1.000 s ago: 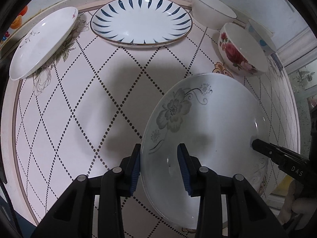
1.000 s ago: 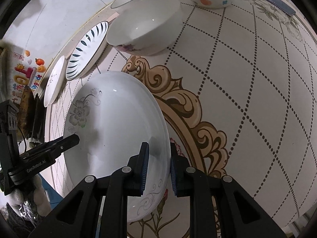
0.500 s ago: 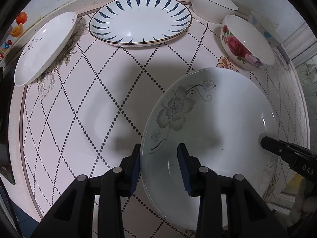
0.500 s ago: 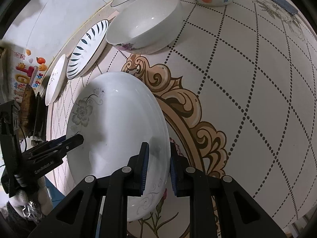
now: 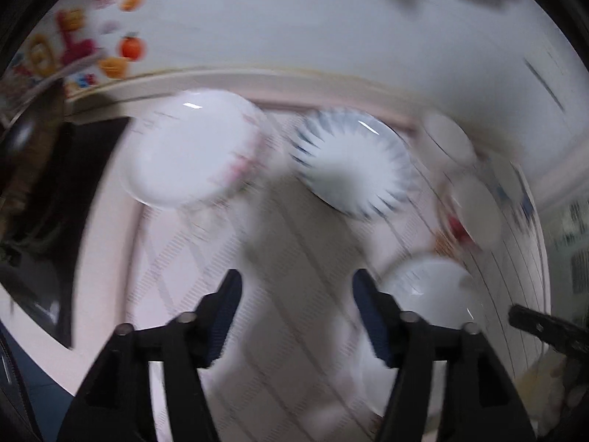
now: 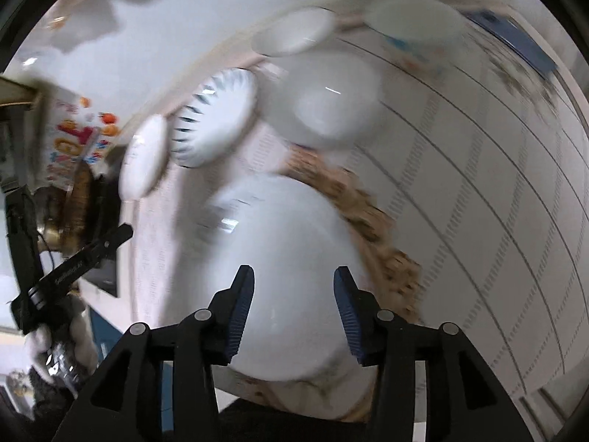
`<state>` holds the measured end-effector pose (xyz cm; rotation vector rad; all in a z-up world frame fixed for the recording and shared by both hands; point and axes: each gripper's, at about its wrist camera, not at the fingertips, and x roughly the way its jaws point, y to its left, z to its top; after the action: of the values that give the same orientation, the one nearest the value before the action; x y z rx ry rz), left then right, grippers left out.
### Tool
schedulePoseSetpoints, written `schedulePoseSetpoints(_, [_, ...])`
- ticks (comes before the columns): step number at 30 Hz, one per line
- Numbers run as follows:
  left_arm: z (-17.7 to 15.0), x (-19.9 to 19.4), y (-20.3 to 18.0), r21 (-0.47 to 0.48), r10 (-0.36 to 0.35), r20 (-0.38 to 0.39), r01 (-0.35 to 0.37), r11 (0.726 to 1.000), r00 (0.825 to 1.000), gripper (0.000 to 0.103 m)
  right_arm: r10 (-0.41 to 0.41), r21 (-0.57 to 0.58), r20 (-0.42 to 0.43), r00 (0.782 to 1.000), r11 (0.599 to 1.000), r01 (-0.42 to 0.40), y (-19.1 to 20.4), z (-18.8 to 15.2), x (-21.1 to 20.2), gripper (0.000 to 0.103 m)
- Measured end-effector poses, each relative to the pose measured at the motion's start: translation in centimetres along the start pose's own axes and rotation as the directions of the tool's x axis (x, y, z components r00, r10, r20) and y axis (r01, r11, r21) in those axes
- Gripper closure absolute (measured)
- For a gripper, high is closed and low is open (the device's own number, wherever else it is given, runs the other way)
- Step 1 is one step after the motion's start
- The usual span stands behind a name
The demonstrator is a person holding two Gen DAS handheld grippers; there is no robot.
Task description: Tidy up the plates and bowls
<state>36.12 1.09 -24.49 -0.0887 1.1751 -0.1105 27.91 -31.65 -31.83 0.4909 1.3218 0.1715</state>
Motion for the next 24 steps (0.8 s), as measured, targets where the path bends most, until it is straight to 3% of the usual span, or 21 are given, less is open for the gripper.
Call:
schedulePoseSetpoints(3, [2.4, 1.4, 5.3, -0.091, 0.020, -0.019, -0.021, 0.996, 1.000, 0.040, 0.098, -0.037, -0.009, 0.995, 0.994, -0.099, 5.0, 3.1, 1.6, 0.053])
schedulePoseSetpoints(10, [6.3, 6.3, 15.2, -0.261, 0.065, -0.056, -0.078, 0.962, 0.996, 0.040, 0.179, -0.112, -0.045, 0.983, 0.977, -0.183, 16.8, 11.9, 10.5, 0.053])
schedulePoseSetpoints(16, [8.8, 10.9, 18.7, -0.276, 0.085, -0.089, -0.106, 0.955, 0.992, 0.040, 0.149, -0.156, -0.091, 0.985, 0.975, -0.161, 24.0, 18.6, 19.2, 0.053])
schedulePoseSetpoints(21, [9.7, 13.7, 19.2, -0.251, 0.089, -0.127, -0.119, 0.961, 0.988, 0.040, 0.085, -0.141, -0.122, 0.989, 0.985, -0.102, 25.0, 21.7, 24.4, 0.053])
schedulePoseSetpoints(22, [9.8, 14.0, 19.2, -0.244, 0.091, -0.127, -0.120, 0.962, 0.988, 0.041, 0.070, -0.140, -0.124, 0.990, 0.986, -0.087, 25.1, 22.2, 25.2, 0.055])
schedulePoseSetpoints(24, [10.0, 14.6, 19.1, -0.229, 0.100, -0.123, -0.126, 0.965, 0.987, 0.063, 0.053, -0.144, -0.133, 0.990, 0.987, -0.072, 25.0, 22.8, 26.3, 0.065])
